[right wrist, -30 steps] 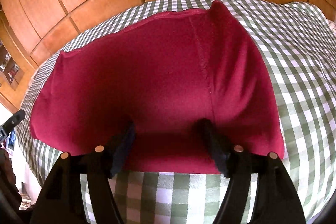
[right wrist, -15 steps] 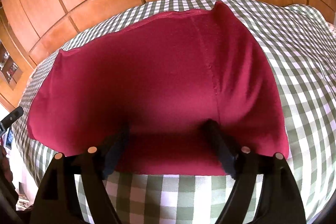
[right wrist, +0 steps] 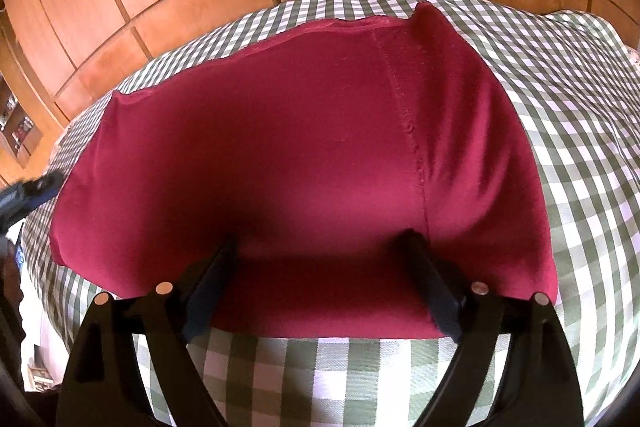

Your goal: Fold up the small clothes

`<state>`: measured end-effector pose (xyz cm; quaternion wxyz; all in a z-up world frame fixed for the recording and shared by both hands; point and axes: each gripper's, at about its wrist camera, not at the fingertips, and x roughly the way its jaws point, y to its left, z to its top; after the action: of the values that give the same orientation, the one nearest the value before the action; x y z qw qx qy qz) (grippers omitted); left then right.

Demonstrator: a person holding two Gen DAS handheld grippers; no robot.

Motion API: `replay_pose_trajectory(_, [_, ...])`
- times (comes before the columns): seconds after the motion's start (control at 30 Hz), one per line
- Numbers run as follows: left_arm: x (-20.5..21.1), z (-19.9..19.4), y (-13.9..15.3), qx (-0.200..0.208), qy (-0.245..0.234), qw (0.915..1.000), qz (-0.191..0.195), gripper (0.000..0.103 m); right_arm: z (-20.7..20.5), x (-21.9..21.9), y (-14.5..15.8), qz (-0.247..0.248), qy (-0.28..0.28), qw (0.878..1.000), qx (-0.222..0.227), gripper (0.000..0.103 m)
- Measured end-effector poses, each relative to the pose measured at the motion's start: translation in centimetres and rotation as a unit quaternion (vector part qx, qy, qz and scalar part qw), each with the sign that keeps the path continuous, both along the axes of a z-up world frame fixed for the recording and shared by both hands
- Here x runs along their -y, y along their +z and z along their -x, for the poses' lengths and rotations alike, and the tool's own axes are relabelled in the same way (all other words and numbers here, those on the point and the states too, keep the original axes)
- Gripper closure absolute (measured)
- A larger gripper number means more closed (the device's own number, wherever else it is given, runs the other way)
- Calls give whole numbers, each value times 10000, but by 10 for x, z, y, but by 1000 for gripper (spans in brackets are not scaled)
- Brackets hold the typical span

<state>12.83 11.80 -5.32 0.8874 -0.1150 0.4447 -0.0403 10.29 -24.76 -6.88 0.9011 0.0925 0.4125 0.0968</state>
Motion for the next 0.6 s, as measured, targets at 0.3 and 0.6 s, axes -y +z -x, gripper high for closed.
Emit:
replay_pose_trajectory(0.3, [3, -68, -16, -291, 141, 9979, 561, 64, 0, -1, -1, 25, 37, 10000, 20, 15])
replay_pose_trajectory(0.6, [-1, -67, -26, -276, 640, 9976, -9, 53, 6, 42, 37, -494, 3, 9986, 195, 22])
